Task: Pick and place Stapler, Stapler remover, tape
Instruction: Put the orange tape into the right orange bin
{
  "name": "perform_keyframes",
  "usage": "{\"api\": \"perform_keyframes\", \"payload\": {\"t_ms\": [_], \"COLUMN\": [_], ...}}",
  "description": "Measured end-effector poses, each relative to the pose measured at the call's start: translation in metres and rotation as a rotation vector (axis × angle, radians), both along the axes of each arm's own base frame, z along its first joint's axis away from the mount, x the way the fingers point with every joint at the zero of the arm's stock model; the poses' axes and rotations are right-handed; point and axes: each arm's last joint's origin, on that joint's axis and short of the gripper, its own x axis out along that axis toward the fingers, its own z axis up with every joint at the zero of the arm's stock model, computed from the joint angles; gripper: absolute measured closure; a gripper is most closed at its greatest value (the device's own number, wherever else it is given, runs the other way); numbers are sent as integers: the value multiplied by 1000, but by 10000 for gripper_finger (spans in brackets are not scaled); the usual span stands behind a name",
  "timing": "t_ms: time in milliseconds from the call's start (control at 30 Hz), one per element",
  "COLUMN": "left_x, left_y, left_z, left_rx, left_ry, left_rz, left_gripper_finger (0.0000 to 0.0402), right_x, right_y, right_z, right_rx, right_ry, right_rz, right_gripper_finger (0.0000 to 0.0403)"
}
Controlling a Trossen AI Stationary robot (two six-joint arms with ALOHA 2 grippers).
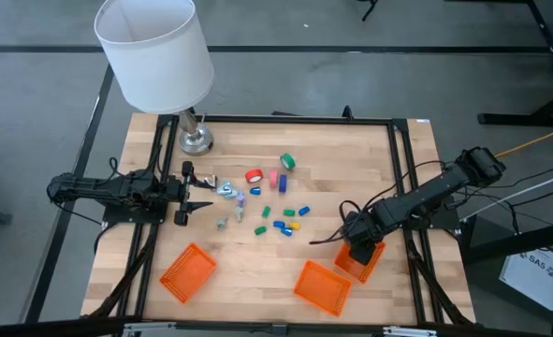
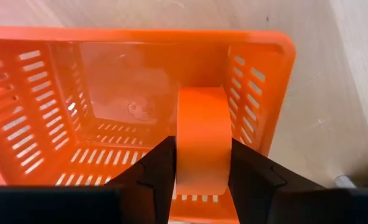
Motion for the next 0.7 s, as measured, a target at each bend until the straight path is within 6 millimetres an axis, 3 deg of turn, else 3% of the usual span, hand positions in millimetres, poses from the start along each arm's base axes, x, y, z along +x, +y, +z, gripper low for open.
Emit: {"api": "perform_keyframes", "payload": {"t_ms": [333, 700], "left_x": [0, 0], "left_y": [0, 0], "left_z": [0, 0], "left_rx": [0, 0], "left_ry": [0, 1], "left_rz": [0, 0], "left_gripper_finger": [187, 187], "right_x": [1, 1], "right_y": [0, 1], "right_z": [0, 1], "right_rx": [6, 16], "right_ry": [-15, -5], "right_rz": [35, 33], "right_gripper_finger": [262, 155]}}
